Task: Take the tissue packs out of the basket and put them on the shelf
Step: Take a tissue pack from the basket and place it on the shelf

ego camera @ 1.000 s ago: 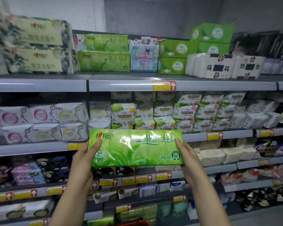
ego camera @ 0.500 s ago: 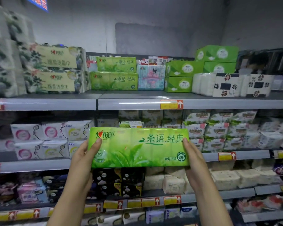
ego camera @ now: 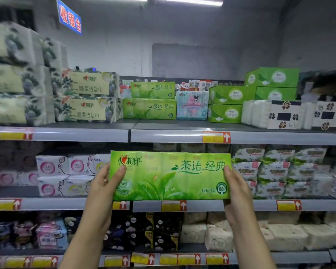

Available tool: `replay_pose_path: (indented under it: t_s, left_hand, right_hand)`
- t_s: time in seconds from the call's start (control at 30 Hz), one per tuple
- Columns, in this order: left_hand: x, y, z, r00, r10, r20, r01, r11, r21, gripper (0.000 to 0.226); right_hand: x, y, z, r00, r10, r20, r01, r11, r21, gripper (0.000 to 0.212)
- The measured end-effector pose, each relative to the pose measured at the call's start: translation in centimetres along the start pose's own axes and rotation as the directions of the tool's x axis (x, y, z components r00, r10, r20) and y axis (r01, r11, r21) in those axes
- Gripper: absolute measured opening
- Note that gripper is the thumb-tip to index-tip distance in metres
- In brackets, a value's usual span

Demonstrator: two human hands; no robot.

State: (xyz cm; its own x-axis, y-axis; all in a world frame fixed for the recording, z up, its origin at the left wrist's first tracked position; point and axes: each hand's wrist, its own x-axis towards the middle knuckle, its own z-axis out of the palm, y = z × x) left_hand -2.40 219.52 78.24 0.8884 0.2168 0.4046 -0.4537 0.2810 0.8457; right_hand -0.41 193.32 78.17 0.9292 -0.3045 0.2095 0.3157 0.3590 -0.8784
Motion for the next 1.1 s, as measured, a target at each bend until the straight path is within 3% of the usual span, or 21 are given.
replay_pose_path:
  t_s: [0.17, 0.33, 0.53, 0.7, 0.83, 0.97, 1.1]
  left_hand:
    - [0.1, 0.2, -0.1, 1.0, 0.022, -0.021, -0.021, 1.0, 0.023, 0.081]
    - [0.2, 0.1, 0.0, 1.0, 0.0, -0.023, 0.0, 1.0, 0.017, 0.055]
    - [0.4, -0.2, 0.7, 1.0, -0.017, -0.006, 0.017, 1.0, -0.001, 0.075]
    - [1.3, -0.7, 0.6, 0.999, -0.034, -0.013, 0.034, 0.999, 0.009, 0.082]
    - [1.6, -0.7, 0.9, 1.0, -0.016, -0.004, 0.016, 1.0, 0.006, 0.09]
    - [1.3, -0.5, 1.6, 1.0, -0.005, 0.014, 0.005, 1.0, -0.014, 0.067]
    - [1.3, -0.5, 1.8, 1.0, -0.007, 0.024, 0.007, 1.0, 0.002, 0.071]
  right_hand:
    - [0.3, 0.2, 0.1, 1.0, -0.023, -0.018, 0.024, 0.999, 0.035, 0.051]
    - [0.1, 0.2, 0.0, 0.999, -0.021, -0.035, 0.022, 0.999, 0.037, 0.049]
    - [0.1, -0.3, -0.7, 0.999, -0.005, -0.044, 0.006, 1.0, 0.025, 0.051]
    - [0.1, -0.9, -0.9, 0.999, -0.004, -0.049, 0.005, 1.0, 0.027, 0.018]
    - [0.1, -1.5, -1.3, 0.997, -0.039, -0.066, 0.042, 0.999, 0.03, 0.046]
    - [0.2, -2.1, -1.6, 0.998, -0.042, -0.051, 0.043, 0.999, 0.025, 0.051]
    - [0.1, -2.4, -1.9, 0.999, -0.031, -0.041, 0.032, 0.999, 0.018, 0.029]
